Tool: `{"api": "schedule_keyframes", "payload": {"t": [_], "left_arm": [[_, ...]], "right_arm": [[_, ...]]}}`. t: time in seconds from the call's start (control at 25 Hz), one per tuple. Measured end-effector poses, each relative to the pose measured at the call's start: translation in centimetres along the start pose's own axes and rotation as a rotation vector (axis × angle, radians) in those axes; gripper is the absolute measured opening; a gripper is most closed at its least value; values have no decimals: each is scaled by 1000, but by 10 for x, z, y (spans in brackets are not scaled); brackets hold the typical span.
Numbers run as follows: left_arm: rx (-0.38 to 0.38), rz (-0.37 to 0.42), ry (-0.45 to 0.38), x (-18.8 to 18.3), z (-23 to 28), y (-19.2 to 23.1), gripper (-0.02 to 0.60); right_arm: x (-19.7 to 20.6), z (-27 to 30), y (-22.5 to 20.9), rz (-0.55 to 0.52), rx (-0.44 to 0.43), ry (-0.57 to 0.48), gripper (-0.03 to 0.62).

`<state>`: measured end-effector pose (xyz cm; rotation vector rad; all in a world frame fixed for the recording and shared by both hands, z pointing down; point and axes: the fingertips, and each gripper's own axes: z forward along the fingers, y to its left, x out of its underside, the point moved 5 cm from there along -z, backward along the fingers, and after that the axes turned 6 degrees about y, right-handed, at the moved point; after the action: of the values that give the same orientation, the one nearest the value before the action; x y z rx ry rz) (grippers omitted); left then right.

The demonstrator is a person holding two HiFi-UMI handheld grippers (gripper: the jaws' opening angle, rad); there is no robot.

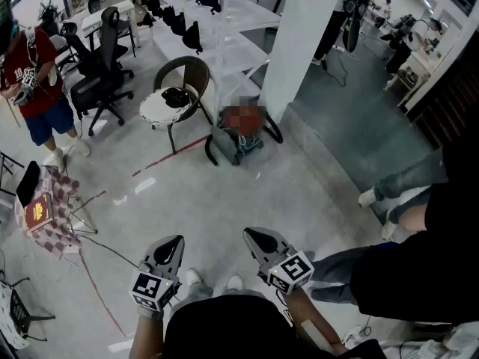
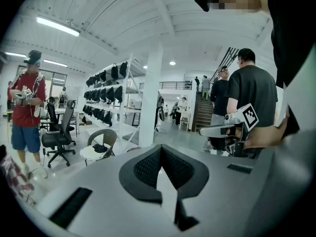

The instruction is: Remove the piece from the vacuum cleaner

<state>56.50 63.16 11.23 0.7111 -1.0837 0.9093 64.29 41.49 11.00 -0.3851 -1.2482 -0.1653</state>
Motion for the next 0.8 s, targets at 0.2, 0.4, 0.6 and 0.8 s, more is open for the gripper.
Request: {"api": "schedule_keyframes", "payload": {"t": [0.2, 0.4, 0.6, 0.8], "left_arm": [[25, 0, -9, 4, -22, 31, 17], [21, -8, -25, 8, -36, 73, 17], [3, -29, -13, 20, -47, 124, 17], [-6, -55, 20, 34, -40, 161, 17]], "right_arm": [[-8, 31, 30, -29, 5, 5, 28], [-25, 68, 50, -30, -6, -24, 28], [-32, 110, 58, -69, 20, -6, 28], [-28, 140, 53, -146, 66, 56, 28]]}}
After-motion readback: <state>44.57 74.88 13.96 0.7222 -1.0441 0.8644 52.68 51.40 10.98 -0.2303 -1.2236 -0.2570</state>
